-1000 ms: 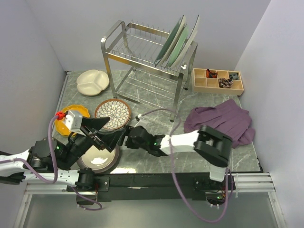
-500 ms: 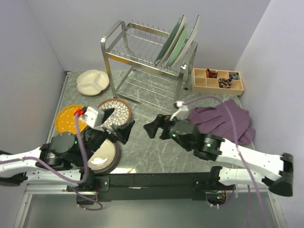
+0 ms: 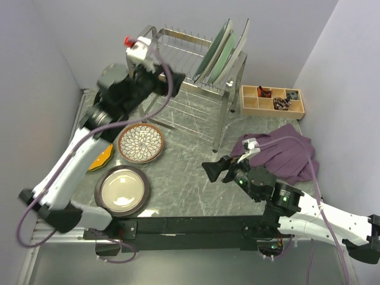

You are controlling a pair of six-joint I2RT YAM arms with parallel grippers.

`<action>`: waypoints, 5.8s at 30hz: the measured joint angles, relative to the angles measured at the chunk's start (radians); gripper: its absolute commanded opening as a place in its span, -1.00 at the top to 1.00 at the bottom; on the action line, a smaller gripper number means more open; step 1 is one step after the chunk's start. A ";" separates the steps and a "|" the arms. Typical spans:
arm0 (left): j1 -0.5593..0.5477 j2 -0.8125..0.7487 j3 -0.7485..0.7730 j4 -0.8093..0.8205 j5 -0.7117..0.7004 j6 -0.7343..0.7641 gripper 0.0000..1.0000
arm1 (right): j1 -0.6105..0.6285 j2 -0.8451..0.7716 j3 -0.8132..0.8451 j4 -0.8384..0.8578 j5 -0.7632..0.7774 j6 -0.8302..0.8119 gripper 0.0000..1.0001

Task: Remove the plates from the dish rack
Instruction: Unload the plate from the dish rack.

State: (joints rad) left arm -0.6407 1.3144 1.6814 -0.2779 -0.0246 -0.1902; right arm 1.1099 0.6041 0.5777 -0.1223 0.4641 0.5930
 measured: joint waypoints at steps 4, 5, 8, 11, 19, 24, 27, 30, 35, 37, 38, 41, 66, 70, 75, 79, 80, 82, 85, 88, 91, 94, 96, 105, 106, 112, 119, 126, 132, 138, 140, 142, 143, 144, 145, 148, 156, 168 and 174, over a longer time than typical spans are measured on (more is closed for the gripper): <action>0.020 0.169 0.172 -0.005 0.117 -0.010 -0.46 | 0.000 0.027 -0.003 0.017 -0.006 -0.008 -1.00; 0.020 0.199 0.204 -0.004 0.132 -0.006 -0.39 | 0.000 0.029 -0.003 0.019 -0.006 -0.010 -1.00; 0.018 0.261 0.262 0.006 0.161 0.019 -0.26 | 0.000 0.028 -0.004 0.031 -0.006 -0.011 -1.00; 0.018 0.301 0.283 0.022 0.170 0.054 -0.16 | 0.000 0.028 -0.004 0.034 -0.005 -0.014 -1.00; 0.018 0.353 0.303 0.035 0.185 0.136 -0.07 | 0.000 0.028 -0.004 0.034 -0.006 -0.015 -1.00; 0.018 0.387 0.351 0.051 0.173 0.180 0.02 | 0.000 0.026 -0.004 0.034 -0.005 -0.016 -1.00; 0.018 0.422 0.385 0.055 0.166 0.205 0.07 | 0.000 0.027 -0.004 0.033 -0.005 -0.016 -1.00; 0.018 0.451 0.402 0.058 0.166 0.218 0.06 | 0.000 0.027 -0.004 0.033 -0.005 -0.016 -1.00; 0.018 0.476 0.402 0.061 0.165 0.238 0.08 | 0.000 0.031 -0.004 0.033 -0.005 -0.016 -1.00; 0.016 0.483 0.402 0.066 0.165 0.252 0.20 | 0.000 0.033 -0.004 0.033 -0.005 -0.017 -1.00; 0.016 0.486 0.402 0.068 0.165 0.257 0.24 | 0.000 0.034 -0.004 0.033 -0.005 -0.018 -1.00; 0.012 0.495 0.402 0.079 0.174 0.276 0.35 | 0.000 0.038 -0.004 0.033 -0.005 -0.019 -1.00; 0.010 0.549 0.445 0.117 0.242 0.336 0.74 | 0.000 0.045 -0.004 0.033 -0.002 -0.026 -1.00; 0.004 0.549 0.433 0.135 0.229 0.335 0.98 | 0.000 0.045 -0.004 0.033 -0.002 -0.026 -0.99; 0.003 0.541 0.413 0.159 0.220 0.335 0.98 | 0.000 0.045 -0.004 0.033 -0.002 -0.026 -0.99; 0.003 0.536 0.403 0.168 0.220 0.335 0.98 | 0.000 0.045 -0.004 0.033 -0.002 -0.026 -0.99; 0.003 0.533 0.399 0.170 0.219 0.335 0.98 | 0.000 0.045 -0.004 0.033 -0.002 -0.026 -0.99; 0.003 0.527 0.386 0.179 0.220 0.332 0.98 | 0.000 0.046 -0.004 0.033 -0.002 -0.026 -1.00; 0.003 0.518 0.373 0.186 0.219 0.331 0.98 | 0.000 0.048 -0.004 0.033 -0.001 -0.026 -0.99; 0.003 0.515 0.370 0.189 0.218 0.327 0.98 | 0.000 0.048 -0.004 0.033 0.000 -0.026 -0.99; 0.003 0.515 0.370 0.190 0.219 0.327 0.98 | 0.000 0.048 -0.004 0.033 0.005 -0.026 -0.99; 0.003 0.515 0.373 0.190 0.219 0.327 0.98 | 0.000 0.048 -0.004 0.033 0.007 -0.026 -0.99; 0.001 0.515 0.376 0.187 0.217 0.327 0.98 | 0.000 0.049 -0.004 0.033 0.008 -0.026 -0.99; -0.011 0.510 0.376 0.189 0.195 0.314 0.98 | 0.000 0.052 -0.004 0.033 0.011 -0.026 -1.00; -0.012 0.508 0.376 0.191 0.192 0.311 0.98 | 0.000 0.052 -0.004 0.033 0.013 -0.026 -1.00; -0.018 0.496 0.376 0.192 0.185 0.303 0.98 | 0.000 0.052 -0.004 0.033 0.014 -0.026 -0.99; -0.022 0.477 0.376 0.191 0.187 0.301 0.98 | 0.000 0.058 -0.004 0.033 0.014 -0.027 -0.99; -0.031 0.422 0.368 0.195 0.197 0.302 0.98 | 0.000 0.061 -0.004 0.033 0.014 -0.028 -0.99; -0.035 0.392 0.353 0.220 0.200 0.311 0.98 | 0.000 0.068 -0.004 0.033 0.014 -0.030 -0.99; -0.044 0.369 0.274 0.259 0.196 0.364 0.98 | 0.000 0.068 -0.004 0.033 0.014 -0.030 -1.00; -0.053 0.369 0.266 0.272 0.185 0.391 0.98 | 0.000 0.068 -0.004 0.033 0.014 -0.030 -0.99; -0.063 0.364 0.261 0.272 0.176 0.418 0.98 | 0.000 0.068 -0.004 0.033 0.014 -0.030 -0.99; -0.066 0.361 0.257 0.273 0.172 0.431 0.98 | 0.000 0.068 -0.004 0.033 0.014 -0.030 -0.99; -0.069 0.360 0.256 0.272 0.165 0.441 0.98 | 0.000 0.068 -0.004 0.033 0.014 -0.030 -0.99; -0.071 0.360 0.256 0.273 0.161 0.445 0.98 | 0.000 0.068 -0.004 0.033 0.014 -0.030 -1.00; -0.073 0.357 0.256 0.267 0.156 0.460 0.98 | 0.000 0.068 -0.004 0.033 0.014 -0.032 -0.99; -0.074 0.346 0.256 0.250 0.162 0.466 0.98 | 0.000 0.077 -0.004 0.033 0.014 -0.034 -1.00; -0.074 0.322 0.256 0.252 0.189 0.442 0.98 | 0.000 0.081 -0.004 0.033 0.014 -0.037 -0.99; -0.074 0.317 0.261 0.258 0.206 0.482 0.98 | 0.000 0.084 -0.004 0.033 0.017 -0.038 -0.99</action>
State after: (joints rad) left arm -0.7147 1.6314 1.9419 -0.0196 0.1810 0.2920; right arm 1.1099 0.6880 0.5735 -0.0895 0.4812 0.5552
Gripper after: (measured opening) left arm 0.150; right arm 0.997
